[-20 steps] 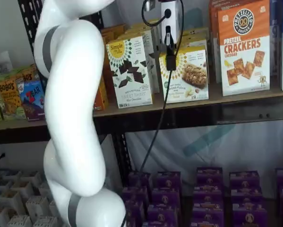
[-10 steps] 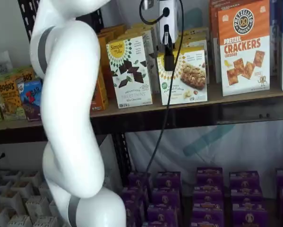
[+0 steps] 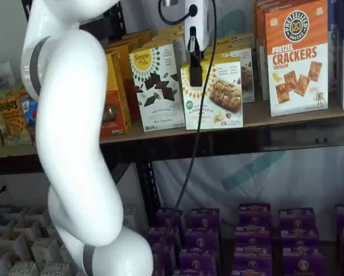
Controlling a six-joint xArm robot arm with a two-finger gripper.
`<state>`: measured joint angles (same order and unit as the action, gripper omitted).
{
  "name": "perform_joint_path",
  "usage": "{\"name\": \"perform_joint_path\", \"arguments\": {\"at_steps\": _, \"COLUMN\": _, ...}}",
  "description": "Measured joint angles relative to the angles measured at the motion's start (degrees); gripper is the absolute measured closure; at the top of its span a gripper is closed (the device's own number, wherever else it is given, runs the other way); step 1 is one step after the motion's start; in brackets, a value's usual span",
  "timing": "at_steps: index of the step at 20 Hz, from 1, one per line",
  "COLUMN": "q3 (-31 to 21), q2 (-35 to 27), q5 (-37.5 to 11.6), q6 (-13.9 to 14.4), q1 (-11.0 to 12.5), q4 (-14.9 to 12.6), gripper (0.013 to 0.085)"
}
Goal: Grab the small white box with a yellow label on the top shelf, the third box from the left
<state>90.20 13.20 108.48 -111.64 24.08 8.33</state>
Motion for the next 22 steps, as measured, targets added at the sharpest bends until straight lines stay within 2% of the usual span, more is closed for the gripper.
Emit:
{"name": "perform_joint_path", "arguments": {"at_steps": 9, "q3": -5.5, "q2": 6.7, "q5": 2.6, "q6": -0.3, "q1": 0.2, "q4": -1.0, "gripper": 0.0690}}
{"name": "perform_joint_path", "arguments": {"at_steps": 22, "q3": -11.1, "q2": 12.1, "q5": 3.5, "q6": -0.9, "q1": 0.4, "q4": -2.2, "gripper": 0.0690}}
